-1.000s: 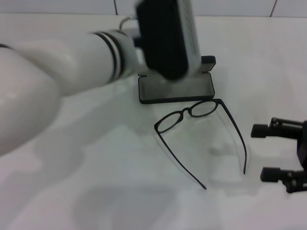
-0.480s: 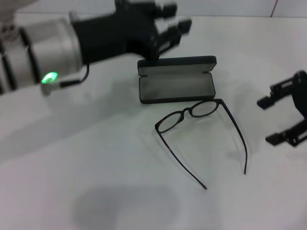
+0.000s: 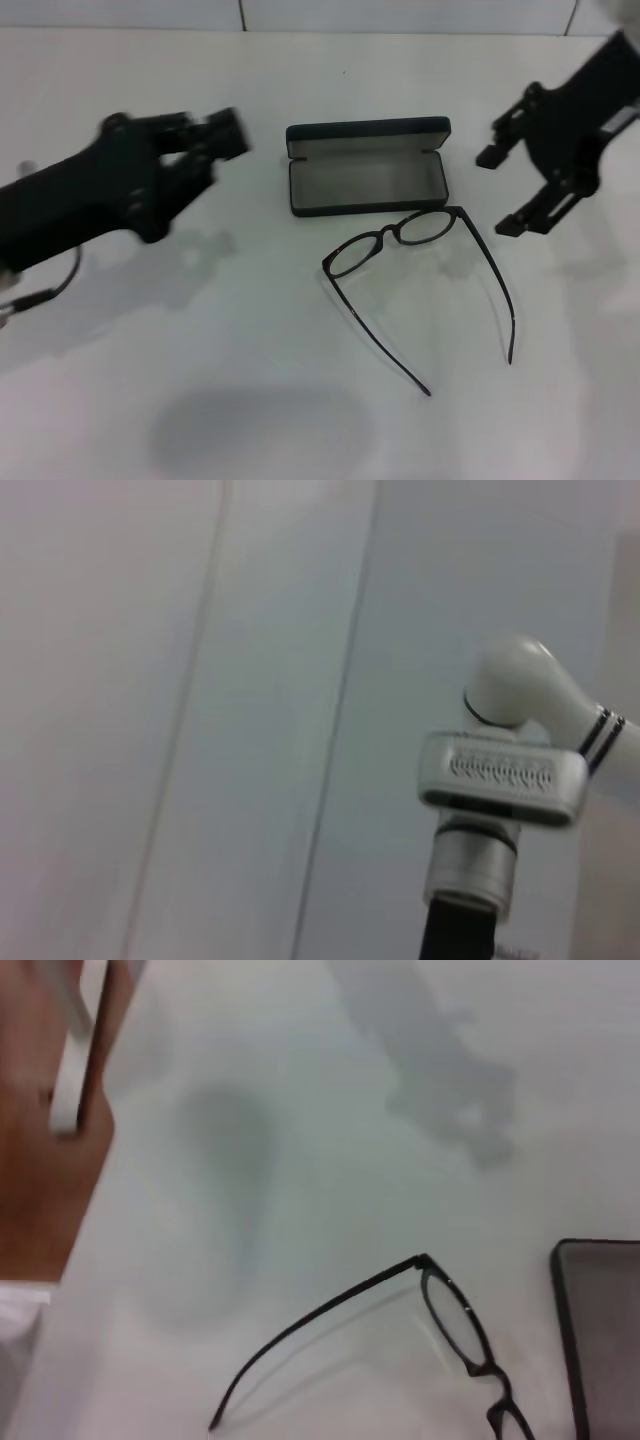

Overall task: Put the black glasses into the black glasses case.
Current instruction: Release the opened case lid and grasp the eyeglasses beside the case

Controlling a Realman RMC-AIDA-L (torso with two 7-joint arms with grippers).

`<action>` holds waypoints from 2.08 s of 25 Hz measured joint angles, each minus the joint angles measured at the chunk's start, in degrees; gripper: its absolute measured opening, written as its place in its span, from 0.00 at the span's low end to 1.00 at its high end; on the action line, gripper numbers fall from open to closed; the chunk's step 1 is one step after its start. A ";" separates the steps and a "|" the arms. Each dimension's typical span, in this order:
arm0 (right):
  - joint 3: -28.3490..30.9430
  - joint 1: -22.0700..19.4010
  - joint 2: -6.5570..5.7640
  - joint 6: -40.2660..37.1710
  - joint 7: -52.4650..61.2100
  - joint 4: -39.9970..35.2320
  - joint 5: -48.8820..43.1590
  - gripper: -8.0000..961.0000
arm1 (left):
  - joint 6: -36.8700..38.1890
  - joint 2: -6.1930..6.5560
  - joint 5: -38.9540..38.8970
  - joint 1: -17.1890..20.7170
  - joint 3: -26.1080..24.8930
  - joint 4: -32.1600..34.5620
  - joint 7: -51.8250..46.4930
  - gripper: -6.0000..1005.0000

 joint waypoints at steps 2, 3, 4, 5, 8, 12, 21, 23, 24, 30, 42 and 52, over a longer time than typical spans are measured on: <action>-2.82 0.90 0.73 1.90 0.00 0.57 -0.81 0.81 | 3.60 0.35 1.00 -0.30 -4.16 -5.62 2.86 0.21; -4.09 1.19 1.02 2.88 -0.02 0.92 -1.14 0.81 | 4.83 0.55 1.42 -0.31 -5.45 -7.85 4.43 0.19; -5.30 1.40 1.27 4.01 -0.07 1.21 -1.48 0.81 | 5.58 0.78 1.58 -0.23 -6.19 -9.60 5.84 0.17; -7.17 1.56 1.56 5.69 -0.14 1.45 -1.95 0.81 | 6.36 1.05 1.67 -0.08 -6.88 -11.71 7.55 0.15; -11.52 1.66 1.85 8.73 -0.36 1.48 -2.19 0.81 | 6.99 1.51 1.93 0.25 -7.24 -15.08 9.97 0.10; -14.51 3.01 1.92 9.91 -0.68 1.83 -2.05 0.81 | 7.09 1.27 3.98 0.29 -7.39 -17.34 11.44 0.10; -17.30 6.36 2.14 9.83 -1.47 3.93 -1.94 0.80 | 6.83 -0.16 6.29 -0.07 -7.35 -21.71 16.81 0.10; -17.42 7.20 2.25 10.14 -1.98 5.75 -1.94 0.80 | 6.77 -0.22 6.60 -0.22 -7.45 -23.03 17.92 0.10; -17.49 7.60 2.33 10.33 -2.22 6.79 -1.94 0.79 | 6.72 -0.22 6.65 -0.28 -7.45 -23.62 18.44 0.10; -19.98 8.95 2.45 12.62 -2.91 11.20 -0.48 0.78 | 5.78 -0.23 6.65 -0.23 -7.41 -24.66 19.58 0.10; -23.52 10.55 2.45 17.50 -3.94 16.83 2.41 0.76 | 4.39 -0.26 7.13 -0.24 -7.27 -26.18 20.68 0.10; -24.26 11.19 2.45 19.45 -6.05 20.94 4.00 0.75 | 3.32 -0.32 7.47 -0.39 -7.15 -26.95 20.71 0.10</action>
